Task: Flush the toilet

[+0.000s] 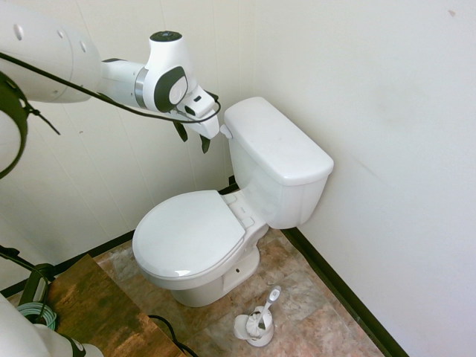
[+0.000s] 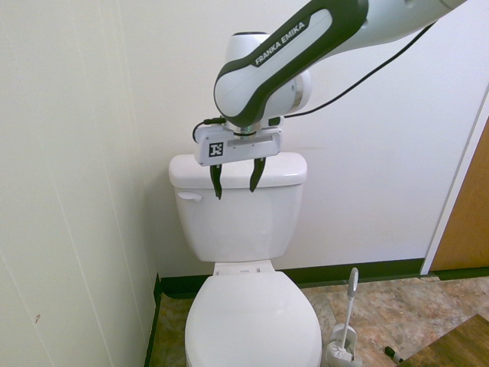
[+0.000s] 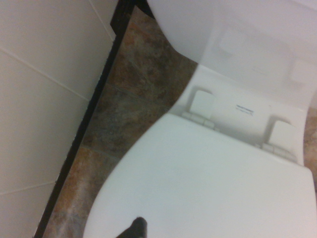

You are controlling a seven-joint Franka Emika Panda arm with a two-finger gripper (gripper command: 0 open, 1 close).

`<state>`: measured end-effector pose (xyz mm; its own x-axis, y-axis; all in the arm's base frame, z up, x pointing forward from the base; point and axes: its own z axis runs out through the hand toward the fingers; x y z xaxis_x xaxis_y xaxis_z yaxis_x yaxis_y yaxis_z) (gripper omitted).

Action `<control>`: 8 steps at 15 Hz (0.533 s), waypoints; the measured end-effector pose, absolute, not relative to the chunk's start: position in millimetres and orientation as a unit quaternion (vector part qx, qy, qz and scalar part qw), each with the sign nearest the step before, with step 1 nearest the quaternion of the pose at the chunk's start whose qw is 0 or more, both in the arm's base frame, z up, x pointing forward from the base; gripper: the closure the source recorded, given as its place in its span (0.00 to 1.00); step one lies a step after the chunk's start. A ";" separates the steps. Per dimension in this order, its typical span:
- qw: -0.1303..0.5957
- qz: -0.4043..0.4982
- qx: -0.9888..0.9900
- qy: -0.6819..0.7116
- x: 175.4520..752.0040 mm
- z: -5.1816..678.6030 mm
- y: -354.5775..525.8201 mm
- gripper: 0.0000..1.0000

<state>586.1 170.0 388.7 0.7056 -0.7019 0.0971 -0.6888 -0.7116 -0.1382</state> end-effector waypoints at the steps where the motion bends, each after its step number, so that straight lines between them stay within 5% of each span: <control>1: 0.047 -0.072 -0.923 0.375 595.2 386.3 177.4 0.00; 8: 0.053 -0.086 -0.921 0.375 643.4 388.1 190.1 0.00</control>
